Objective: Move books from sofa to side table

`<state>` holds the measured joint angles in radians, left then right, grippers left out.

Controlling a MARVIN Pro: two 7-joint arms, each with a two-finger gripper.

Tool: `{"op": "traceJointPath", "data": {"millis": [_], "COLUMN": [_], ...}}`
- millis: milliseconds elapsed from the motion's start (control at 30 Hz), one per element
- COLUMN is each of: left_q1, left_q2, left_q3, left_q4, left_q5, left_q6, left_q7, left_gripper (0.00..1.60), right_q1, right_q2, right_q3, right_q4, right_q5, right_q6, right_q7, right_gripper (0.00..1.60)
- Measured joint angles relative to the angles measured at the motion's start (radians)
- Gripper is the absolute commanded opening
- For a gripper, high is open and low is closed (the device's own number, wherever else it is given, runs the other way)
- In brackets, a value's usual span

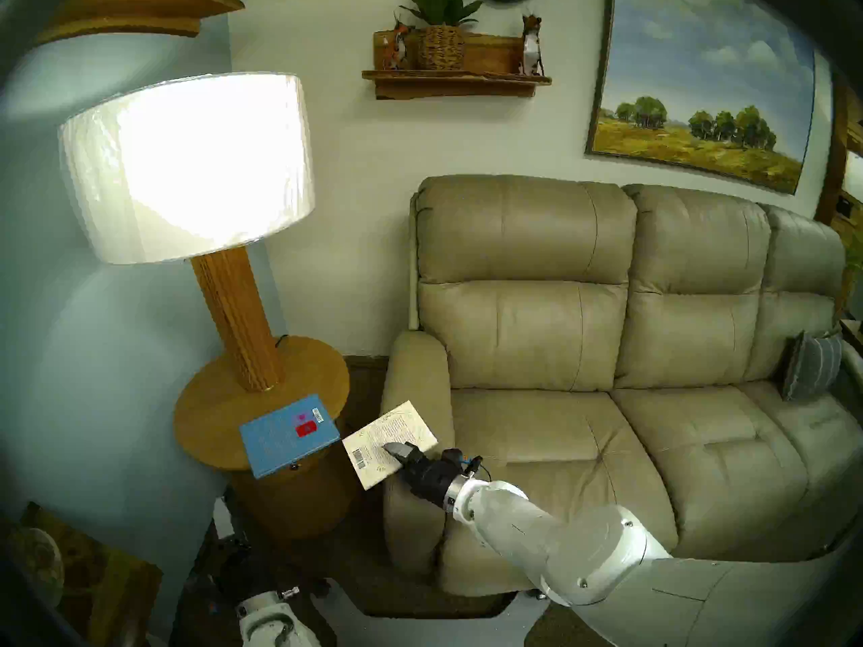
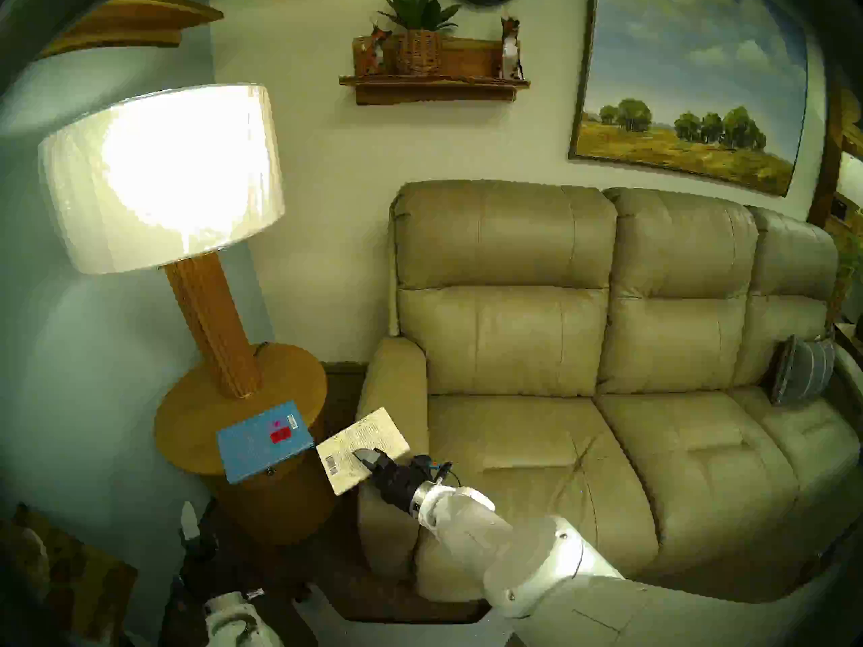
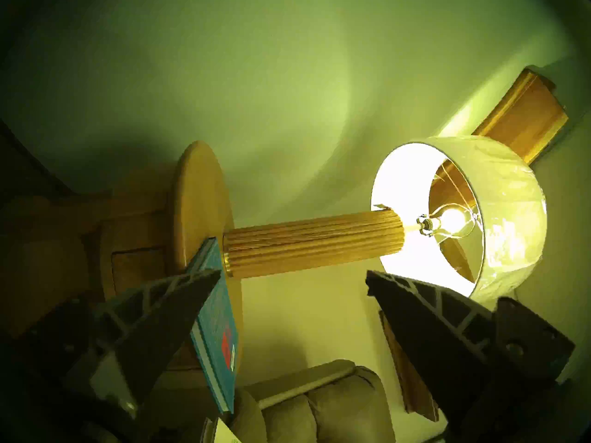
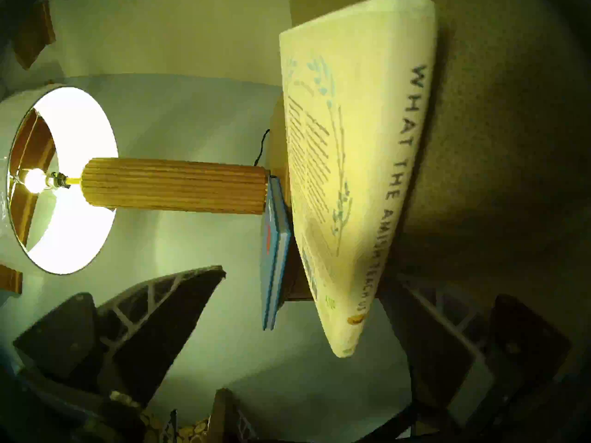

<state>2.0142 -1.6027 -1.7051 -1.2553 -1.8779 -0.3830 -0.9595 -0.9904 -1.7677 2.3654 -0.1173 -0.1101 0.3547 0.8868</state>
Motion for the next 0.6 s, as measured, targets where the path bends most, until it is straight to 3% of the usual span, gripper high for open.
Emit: {"op": "traceJointPath", "data": {"millis": [33, 67, 100, 267, 600], "left_q1": [0.0, 0.003, 0.006, 0.024, 0.076], "left_q2": [0.0, 0.0, 0.001, 0.015, 0.05], "left_q3": [0.0, 0.0, 0.0, 0.012, 0.029], "left_q4": [-0.001, -0.005, -0.007, -0.017, -0.022], "left_q5": [0.0, -0.001, -0.001, 0.005, 0.017], "left_q6": [0.002, 0.006, 0.01, 0.039, 0.128], "left_q7": [-0.001, -0.003, -0.003, -0.003, -0.019], "left_gripper": [1.6, 1.6, 1.6, 1.6, 1.6], "right_q1": [0.001, 0.002, 0.002, 0.0, -0.016], "right_q2": [-0.001, -0.003, -0.004, -0.005, 0.039], "right_q3": [0.001, 0.003, 0.003, 0.0, -0.032], "right_q4": [0.0, 0.0, 0.0, 0.0, -0.002], "right_q5": [0.0, 0.0, -0.001, -0.003, -0.009], "right_q6": [0.001, 0.003, 0.003, 0.003, -0.035], "right_q7": [-0.002, -0.009, -0.014, -0.002, 0.13], "right_gripper": [0.74, 0.29, 0.0, 0.0, 0.0]}}
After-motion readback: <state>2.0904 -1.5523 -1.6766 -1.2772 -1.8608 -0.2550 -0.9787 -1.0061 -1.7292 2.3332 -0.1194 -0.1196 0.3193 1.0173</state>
